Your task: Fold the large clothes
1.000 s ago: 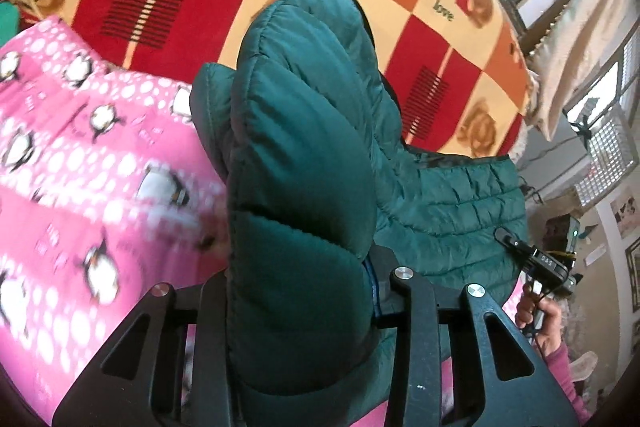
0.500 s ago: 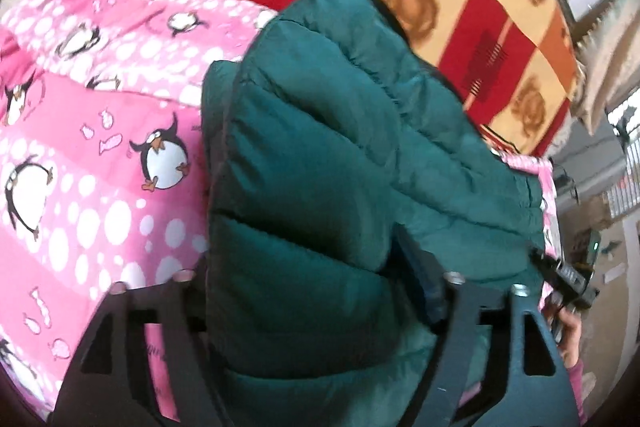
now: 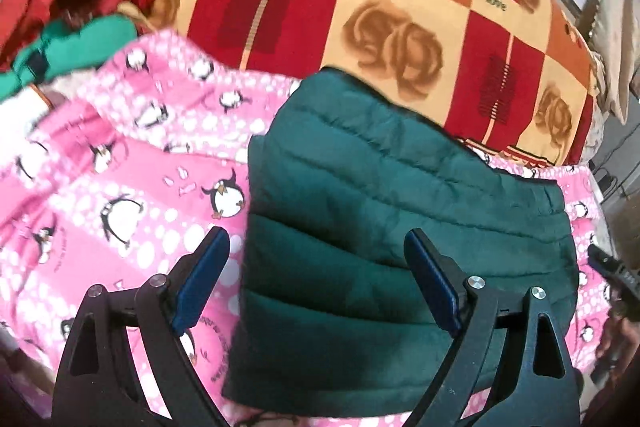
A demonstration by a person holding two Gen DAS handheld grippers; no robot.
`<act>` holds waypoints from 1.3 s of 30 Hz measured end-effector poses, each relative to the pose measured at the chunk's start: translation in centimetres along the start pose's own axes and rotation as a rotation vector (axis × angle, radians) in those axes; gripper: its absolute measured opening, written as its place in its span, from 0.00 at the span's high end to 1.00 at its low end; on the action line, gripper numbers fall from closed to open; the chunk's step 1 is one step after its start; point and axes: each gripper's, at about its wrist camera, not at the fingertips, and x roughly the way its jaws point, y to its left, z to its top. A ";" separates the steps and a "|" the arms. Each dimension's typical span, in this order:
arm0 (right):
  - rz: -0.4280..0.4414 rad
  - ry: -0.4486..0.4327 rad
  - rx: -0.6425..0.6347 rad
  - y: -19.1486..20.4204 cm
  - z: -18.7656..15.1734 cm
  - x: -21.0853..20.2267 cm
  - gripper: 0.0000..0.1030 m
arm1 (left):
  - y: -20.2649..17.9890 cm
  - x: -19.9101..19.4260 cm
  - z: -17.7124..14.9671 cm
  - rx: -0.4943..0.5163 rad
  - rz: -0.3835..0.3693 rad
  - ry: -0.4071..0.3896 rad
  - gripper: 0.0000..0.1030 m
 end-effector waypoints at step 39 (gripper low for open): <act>-0.049 -0.101 -0.173 12.7 -5.5 -0.7 0.13 | -8.9 -2.9 -4.7 0.164 0.180 -0.197 0.14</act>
